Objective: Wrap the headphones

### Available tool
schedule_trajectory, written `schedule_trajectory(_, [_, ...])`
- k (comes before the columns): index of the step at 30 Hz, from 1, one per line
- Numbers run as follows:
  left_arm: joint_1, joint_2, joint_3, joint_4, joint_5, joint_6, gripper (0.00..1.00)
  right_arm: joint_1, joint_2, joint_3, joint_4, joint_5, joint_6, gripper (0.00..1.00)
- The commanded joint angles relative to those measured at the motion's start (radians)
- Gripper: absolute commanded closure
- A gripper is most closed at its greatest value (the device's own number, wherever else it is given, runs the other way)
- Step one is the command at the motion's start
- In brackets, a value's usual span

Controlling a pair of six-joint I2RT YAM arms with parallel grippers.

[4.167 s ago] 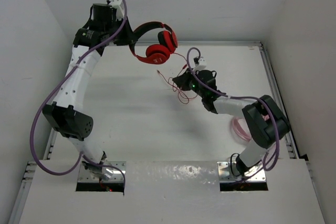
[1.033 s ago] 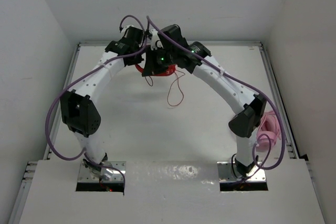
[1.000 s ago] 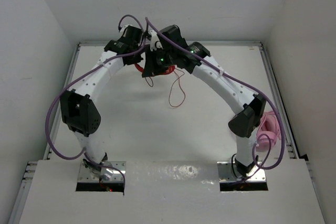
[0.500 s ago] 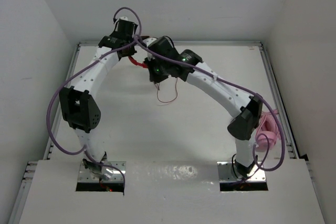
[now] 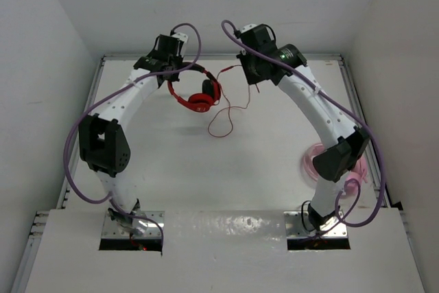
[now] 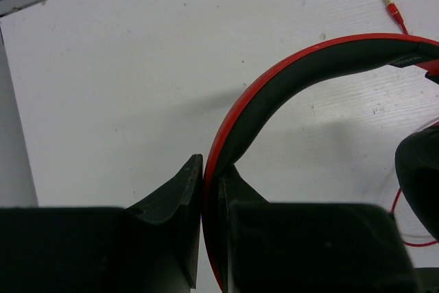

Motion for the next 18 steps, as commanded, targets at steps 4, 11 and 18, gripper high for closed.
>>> schedule_trajectory(4, [-0.006, -0.009, 0.104, 0.004, -0.003, -0.162, 1.00, 0.023, 0.000, 0.084, 0.023, -0.407, 0.175, 1.00])
schedule_trajectory(11, [-0.008, 0.080, 0.225, -0.101, -0.076, -0.418, 1.00, 0.101, 0.032, -0.018, 0.252, -0.786, 0.475, 1.00])
schedule_trajectory(18, [-0.009, 0.046, 0.213, -0.087, -0.004, -0.515, 1.00, 0.112, 0.122, 0.056, 0.427, -0.756, 0.579, 1.00])
